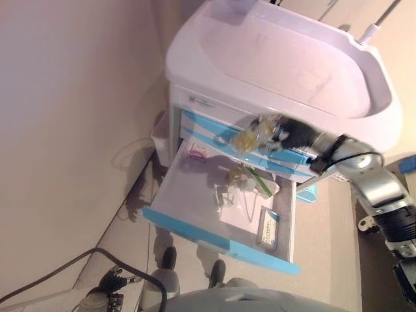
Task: Open the drawer and pick up the medicine
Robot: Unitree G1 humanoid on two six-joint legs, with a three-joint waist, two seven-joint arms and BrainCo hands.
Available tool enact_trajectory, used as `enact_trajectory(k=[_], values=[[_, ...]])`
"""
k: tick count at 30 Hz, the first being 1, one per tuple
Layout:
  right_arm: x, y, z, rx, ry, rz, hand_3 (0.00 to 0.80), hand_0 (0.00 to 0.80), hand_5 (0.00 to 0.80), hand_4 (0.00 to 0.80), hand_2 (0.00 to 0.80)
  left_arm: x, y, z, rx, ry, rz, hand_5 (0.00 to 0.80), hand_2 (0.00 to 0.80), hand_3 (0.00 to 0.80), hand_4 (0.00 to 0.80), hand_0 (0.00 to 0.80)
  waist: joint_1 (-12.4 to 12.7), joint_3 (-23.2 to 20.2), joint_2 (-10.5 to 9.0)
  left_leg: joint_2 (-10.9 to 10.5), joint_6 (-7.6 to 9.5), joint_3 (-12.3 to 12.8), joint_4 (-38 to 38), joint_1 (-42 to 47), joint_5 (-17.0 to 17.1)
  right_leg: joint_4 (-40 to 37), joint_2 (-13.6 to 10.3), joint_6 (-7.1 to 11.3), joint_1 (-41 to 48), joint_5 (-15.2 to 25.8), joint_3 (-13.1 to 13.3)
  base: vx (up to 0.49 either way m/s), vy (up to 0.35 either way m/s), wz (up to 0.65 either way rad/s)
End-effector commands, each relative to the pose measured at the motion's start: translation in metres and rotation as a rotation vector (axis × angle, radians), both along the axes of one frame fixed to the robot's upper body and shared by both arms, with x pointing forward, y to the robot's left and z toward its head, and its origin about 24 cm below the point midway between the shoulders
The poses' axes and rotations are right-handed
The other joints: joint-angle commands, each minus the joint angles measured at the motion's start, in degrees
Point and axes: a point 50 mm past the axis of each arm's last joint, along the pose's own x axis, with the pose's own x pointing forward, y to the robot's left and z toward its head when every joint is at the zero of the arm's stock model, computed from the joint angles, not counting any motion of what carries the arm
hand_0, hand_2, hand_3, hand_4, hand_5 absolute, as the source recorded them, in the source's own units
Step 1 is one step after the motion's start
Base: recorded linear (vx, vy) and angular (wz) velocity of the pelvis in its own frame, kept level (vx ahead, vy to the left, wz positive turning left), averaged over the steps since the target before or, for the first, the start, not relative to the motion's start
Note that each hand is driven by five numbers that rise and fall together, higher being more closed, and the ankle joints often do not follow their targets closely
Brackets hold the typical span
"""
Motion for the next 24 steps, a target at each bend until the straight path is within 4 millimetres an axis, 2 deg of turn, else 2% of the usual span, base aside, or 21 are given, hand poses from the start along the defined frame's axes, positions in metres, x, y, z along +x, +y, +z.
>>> enact_trajectory(k=[1, 6, 12, 17, 24], values=[[-0.007, -0.007, 0.057, 0.091, -0.249, -0.024, 0.800, 0.800, 0.800, 0.800, 0.800, -0.007, -0.003, -0.004, -0.002, 0.033, -0.007, 0.000, 0.000, 0.000, 0.000, 0.000, -0.19, -5.93, 2.26, 0.71, -0.53, 0.01, 0.01, 0.64, -4.80, 2.72, -0.96, 3.93, -0.15, 1.27, 0.33, -0.009, 0.027, -0.06], [0.012, -0.036, 0.069, 0.135, -0.236, -0.222, 0.800, 0.800, 0.800, 0.800, 0.800, -0.007, -0.007, -0.006, -0.004, 0.051, -0.021, 0.000, 0.000, 0.000, 0.000, 0.000, 0.63, -6.71, 2.51, 0.55, -0.81, -0.16, 0.01, 1.08, -4.92, 1.73, -1.03, 3.62, 0.96, 0.86, -0.47, -0.005, 0.010, -0.01], [0.048, -0.074, 0.087, -0.009, -0.178, -0.510, 0.800, 0.800, 0.800, 0.800, 0.800, -0.013, -0.005, -0.007, 0.011, 0.111, -0.040, 0.000, 0.000, 0.000, 0.000, 0.000, 3.33, -6.78, 2.24, 0.16, -1.14, -1.62, 0.01, 0.99, -4.37, 1.52, -1.34, 3.45, 1.65, 0.66, -2.41, -0.013, -0.001, 0.12], [0.073, -0.086, 0.092, -0.182, -0.038, -0.657, 0.800, 0.800, 0.800, 0.800, 0.800, -0.010, -0.001, -0.006, 0.018, 0.145, -0.051, 0.000, 0.000, 0.000, 0.000, 0.000, 5.74, -6.30, 2.20, -0.31, -1.27, -3.39, 0.01, 0.89, -3.89, 1.81, -1.60, 3.16, 2.22, 0.20, -4.18, 0.005, 0.017, 0.20], [0.085, -0.102, 0.092, -0.386, 0.144, -0.782, 0.800, 0.800, 0.800, 0.800, 0.800, -0.004, -0.001, -0.005, 0.017, 0.136, -0.072, 0.000, 0.000, 0.000, 0.000, 0.000, 8.59, -5.73, 2.44, -0.72, -1.19, -5.92, 0.01, 0.72, -3.19, 2.68, -2.12, 3.03, 2.74, -0.38, -6.16, 0.018, 0.016, 0.28]])
